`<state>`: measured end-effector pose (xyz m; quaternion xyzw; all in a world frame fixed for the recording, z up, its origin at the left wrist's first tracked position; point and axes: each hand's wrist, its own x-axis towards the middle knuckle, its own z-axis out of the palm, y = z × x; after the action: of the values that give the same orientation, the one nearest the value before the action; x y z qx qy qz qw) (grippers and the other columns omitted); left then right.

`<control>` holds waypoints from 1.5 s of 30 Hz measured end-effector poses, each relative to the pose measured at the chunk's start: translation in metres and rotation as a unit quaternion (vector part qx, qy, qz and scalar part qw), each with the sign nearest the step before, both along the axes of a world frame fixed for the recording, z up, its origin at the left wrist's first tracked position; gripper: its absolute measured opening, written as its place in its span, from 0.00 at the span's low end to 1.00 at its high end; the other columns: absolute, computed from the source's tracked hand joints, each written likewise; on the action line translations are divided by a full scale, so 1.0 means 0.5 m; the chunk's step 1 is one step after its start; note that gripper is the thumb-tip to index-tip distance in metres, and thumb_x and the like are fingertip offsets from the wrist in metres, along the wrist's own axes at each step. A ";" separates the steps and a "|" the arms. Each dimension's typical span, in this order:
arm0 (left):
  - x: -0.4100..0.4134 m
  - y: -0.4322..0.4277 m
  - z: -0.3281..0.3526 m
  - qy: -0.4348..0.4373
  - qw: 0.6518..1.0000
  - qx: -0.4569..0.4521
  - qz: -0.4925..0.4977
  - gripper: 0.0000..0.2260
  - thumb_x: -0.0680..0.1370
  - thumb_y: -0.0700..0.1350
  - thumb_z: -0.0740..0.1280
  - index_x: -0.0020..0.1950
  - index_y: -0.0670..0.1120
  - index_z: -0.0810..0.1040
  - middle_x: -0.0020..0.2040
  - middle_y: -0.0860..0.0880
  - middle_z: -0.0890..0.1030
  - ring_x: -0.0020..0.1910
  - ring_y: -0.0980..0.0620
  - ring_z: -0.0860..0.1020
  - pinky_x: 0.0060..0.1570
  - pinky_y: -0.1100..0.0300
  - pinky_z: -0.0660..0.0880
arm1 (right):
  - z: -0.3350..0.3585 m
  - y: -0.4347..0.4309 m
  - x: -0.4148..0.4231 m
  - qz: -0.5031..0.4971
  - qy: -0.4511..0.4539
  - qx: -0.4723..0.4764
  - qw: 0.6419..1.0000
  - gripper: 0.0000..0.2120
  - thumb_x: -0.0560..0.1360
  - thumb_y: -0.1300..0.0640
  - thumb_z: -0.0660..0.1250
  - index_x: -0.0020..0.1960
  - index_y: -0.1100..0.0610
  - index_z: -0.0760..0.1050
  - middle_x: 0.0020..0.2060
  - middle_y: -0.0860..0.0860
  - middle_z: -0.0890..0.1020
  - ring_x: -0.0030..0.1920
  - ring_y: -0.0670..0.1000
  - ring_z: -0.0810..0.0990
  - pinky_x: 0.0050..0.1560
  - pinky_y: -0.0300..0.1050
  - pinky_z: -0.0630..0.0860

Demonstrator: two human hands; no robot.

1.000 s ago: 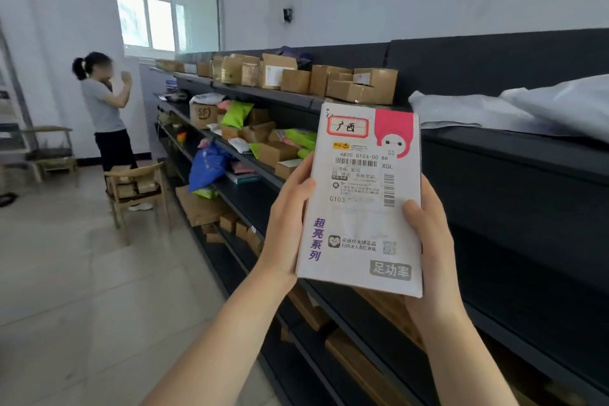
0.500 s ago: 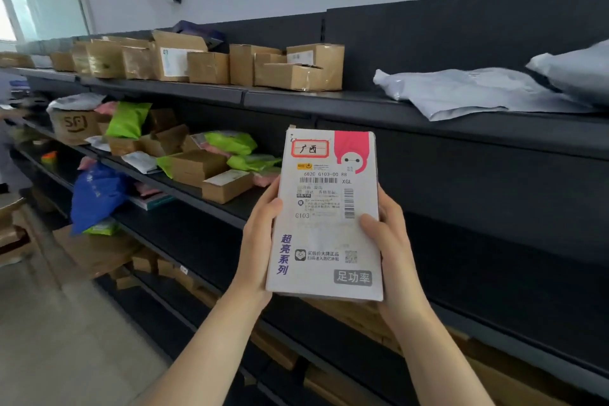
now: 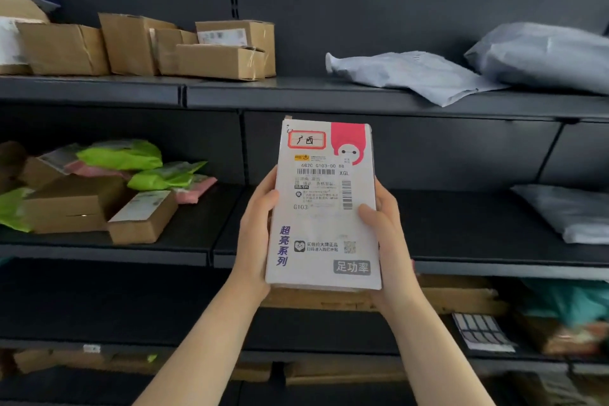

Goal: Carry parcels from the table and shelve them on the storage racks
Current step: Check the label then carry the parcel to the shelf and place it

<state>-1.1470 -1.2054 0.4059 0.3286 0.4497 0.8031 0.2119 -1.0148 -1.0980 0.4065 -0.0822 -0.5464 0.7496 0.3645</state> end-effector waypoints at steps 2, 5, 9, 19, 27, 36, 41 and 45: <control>0.000 -0.013 -0.008 -0.015 1.000 0.005 -0.011 0.24 0.76 0.54 0.65 0.72 0.53 0.74 0.67 0.45 0.81 0.65 0.43 0.79 0.60 0.41 0.76 | 0.009 -0.021 0.006 -0.005 -0.014 0.011 1.000 0.31 0.73 0.54 0.68 0.75 0.44 0.66 0.67 0.52 0.80 0.59 0.58 0.86 0.47 0.50 0.86; 0.010 -0.031 -0.022 -0.026 0.999 0.013 -0.030 0.24 0.76 0.53 0.64 0.72 0.52 0.73 0.67 0.45 0.81 0.65 0.43 0.80 0.60 0.41 0.76 | 0.010 -0.051 0.021 -0.033 -0.030 0.029 0.999 0.31 0.71 0.53 0.68 0.73 0.44 0.67 0.66 0.51 0.80 0.59 0.57 0.86 0.46 0.47 0.85; 0.032 -0.056 -0.034 -0.014 0.999 0.010 -0.044 0.23 0.78 0.52 0.61 0.73 0.52 0.72 0.67 0.45 0.80 0.65 0.43 0.80 0.61 0.40 0.76 | -0.009 -0.085 0.047 -0.054 -0.022 0.022 0.998 0.31 0.71 0.53 0.69 0.74 0.45 0.67 0.67 0.51 0.80 0.59 0.56 0.86 0.49 0.49 0.85; 0.032 -0.050 -0.026 -0.017 0.999 -0.013 -0.025 0.22 0.77 0.53 0.62 0.72 0.54 0.74 0.65 0.47 0.82 0.63 0.44 0.81 0.62 0.38 0.76 | -0.012 -0.071 0.041 -0.072 -0.017 0.022 0.997 0.30 0.71 0.53 0.69 0.72 0.45 0.69 0.65 0.50 0.82 0.58 0.56 0.86 0.46 0.48 0.85; -0.052 0.051 -0.039 -0.101 0.992 -0.082 0.002 0.16 0.83 0.48 0.61 0.70 0.51 0.75 0.63 0.40 0.82 0.63 0.35 0.80 0.65 0.30 0.70 | -0.042 0.054 -0.067 -0.006 -0.079 -0.092 0.993 0.22 0.78 0.56 0.69 0.71 0.47 0.70 0.65 0.56 0.82 0.59 0.60 0.85 0.48 0.55 0.84; -0.206 0.157 -0.039 -0.202 0.964 -0.169 0.035 0.11 0.80 0.49 0.63 0.50 0.45 0.82 0.35 0.44 0.88 0.31 0.47 0.86 0.35 0.54 0.80 | -0.037 0.192 -0.253 0.058 -0.166 -0.171 0.969 0.20 0.79 0.56 0.66 0.70 0.54 0.73 0.58 0.62 0.86 0.56 0.65 0.85 0.56 0.63 0.82; -0.260 0.202 -0.068 -0.221 0.953 -0.204 0.046 0.11 0.81 0.49 0.62 0.50 0.44 0.81 0.32 0.44 0.87 0.29 0.48 0.86 0.36 0.55 0.79 | -0.069 0.236 -0.312 0.070 -0.212 -0.220 0.950 0.14 0.79 0.51 0.65 0.61 0.56 0.79 0.41 0.60 0.90 0.37 0.61 0.89 0.42 0.55 0.83; -0.292 0.229 -0.085 -0.217 0.952 -0.209 0.043 0.11 0.82 0.49 0.63 0.53 0.44 0.81 0.35 0.44 0.87 0.33 0.47 0.85 0.33 0.56 0.81 | -0.082 0.265 -0.344 0.054 -0.223 -0.191 0.954 0.17 0.79 0.53 0.66 0.66 0.57 0.78 0.53 0.63 0.87 0.53 0.66 0.85 0.59 0.64 0.80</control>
<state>-1.2932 -1.0908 0.3635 0.0748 0.5646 0.7512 0.3337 -1.1868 -0.9654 0.3657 -0.2859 -0.4644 0.8207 0.1702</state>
